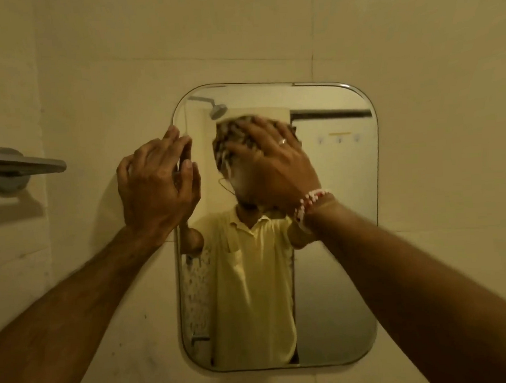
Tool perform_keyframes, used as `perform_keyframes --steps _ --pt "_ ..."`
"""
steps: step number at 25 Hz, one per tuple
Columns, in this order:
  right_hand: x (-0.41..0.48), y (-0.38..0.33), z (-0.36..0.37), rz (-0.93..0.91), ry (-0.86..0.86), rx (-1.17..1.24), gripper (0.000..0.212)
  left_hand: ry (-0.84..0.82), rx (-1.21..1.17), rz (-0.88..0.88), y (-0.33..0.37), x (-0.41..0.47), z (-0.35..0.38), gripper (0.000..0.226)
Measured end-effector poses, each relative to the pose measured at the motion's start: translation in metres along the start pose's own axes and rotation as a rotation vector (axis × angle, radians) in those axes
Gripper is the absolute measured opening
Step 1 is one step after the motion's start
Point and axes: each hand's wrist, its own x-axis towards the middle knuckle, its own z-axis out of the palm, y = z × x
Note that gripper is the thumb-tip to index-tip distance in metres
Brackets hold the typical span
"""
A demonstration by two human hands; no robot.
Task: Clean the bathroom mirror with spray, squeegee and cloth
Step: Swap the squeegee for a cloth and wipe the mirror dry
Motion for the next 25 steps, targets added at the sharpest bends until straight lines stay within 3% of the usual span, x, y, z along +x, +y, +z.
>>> perform_keyframes --steps 2,6,13,25 --pt "0.024 0.001 -0.004 0.151 0.055 0.009 0.051 0.013 0.000 0.001 -0.001 0.000 0.003 0.051" --pt "0.021 0.001 -0.006 0.245 0.073 -0.011 0.052 0.032 -0.001 0.010 -0.002 -0.001 0.003 0.049" --pt "-0.036 0.082 -0.040 0.628 0.182 0.039 0.059 0.007 -0.008 0.018 0.000 -0.001 -0.003 0.052" --pt "-0.163 0.011 -0.011 0.681 0.183 0.067 0.058 -0.048 -0.027 0.031 0.003 0.002 -0.012 0.053"
